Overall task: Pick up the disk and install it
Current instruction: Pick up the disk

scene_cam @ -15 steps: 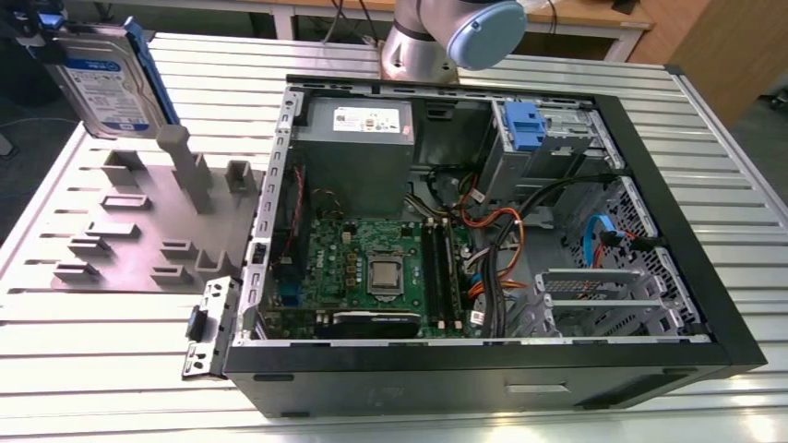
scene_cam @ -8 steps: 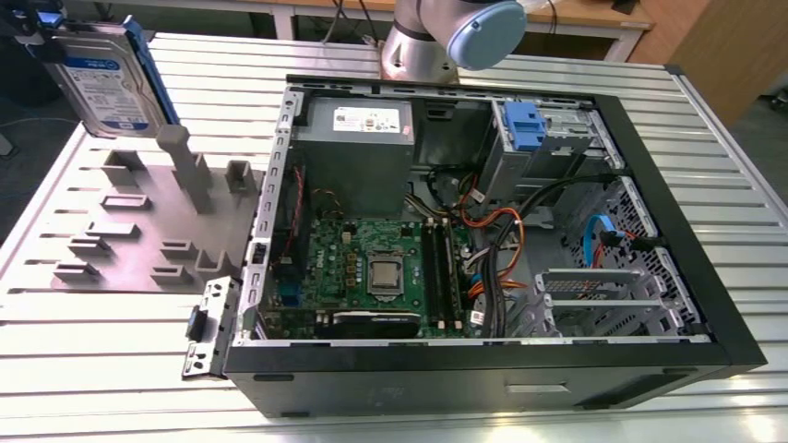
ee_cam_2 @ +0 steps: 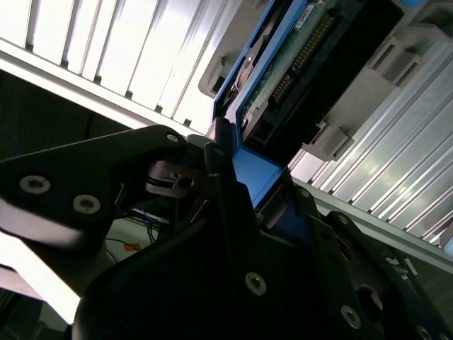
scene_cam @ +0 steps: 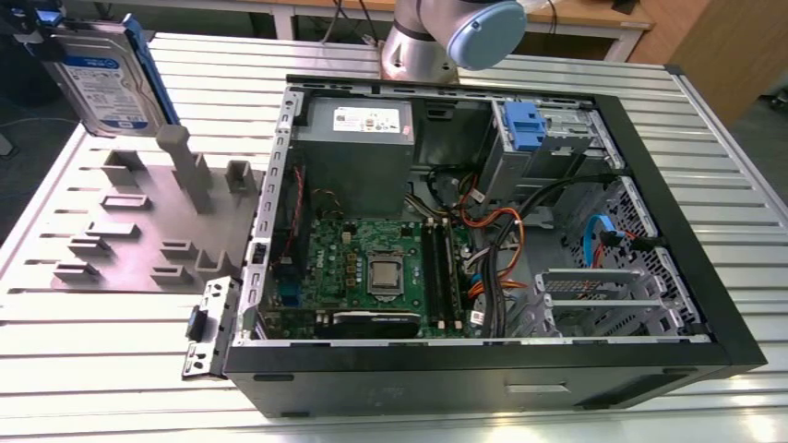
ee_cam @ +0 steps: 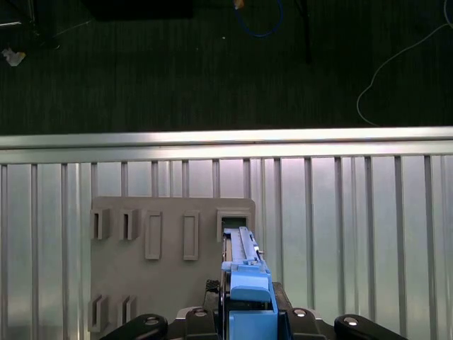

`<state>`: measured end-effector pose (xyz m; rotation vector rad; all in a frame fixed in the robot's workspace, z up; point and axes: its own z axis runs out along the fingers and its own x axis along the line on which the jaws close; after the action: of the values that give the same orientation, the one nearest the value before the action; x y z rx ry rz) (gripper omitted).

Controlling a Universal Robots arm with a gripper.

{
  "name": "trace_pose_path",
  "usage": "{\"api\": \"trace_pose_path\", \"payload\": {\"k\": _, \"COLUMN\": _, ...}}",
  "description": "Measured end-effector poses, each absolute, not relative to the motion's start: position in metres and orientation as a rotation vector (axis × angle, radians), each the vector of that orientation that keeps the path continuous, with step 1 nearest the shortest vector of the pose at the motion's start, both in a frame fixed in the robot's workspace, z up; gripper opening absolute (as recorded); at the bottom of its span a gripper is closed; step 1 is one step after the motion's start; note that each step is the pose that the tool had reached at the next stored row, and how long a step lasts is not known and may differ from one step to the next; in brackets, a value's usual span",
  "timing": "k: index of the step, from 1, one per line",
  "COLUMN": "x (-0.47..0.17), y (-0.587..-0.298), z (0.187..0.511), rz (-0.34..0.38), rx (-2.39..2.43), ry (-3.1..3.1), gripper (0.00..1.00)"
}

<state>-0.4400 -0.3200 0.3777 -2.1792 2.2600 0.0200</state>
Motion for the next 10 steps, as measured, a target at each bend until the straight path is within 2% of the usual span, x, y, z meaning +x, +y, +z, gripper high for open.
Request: {"api": "trace_pose_path", "payload": {"k": 10, "x": -0.44, "y": -0.32, "z": 0.3813, "rz": 0.02, "rx": -2.179, "ry": 2.26, "gripper": 0.36}}
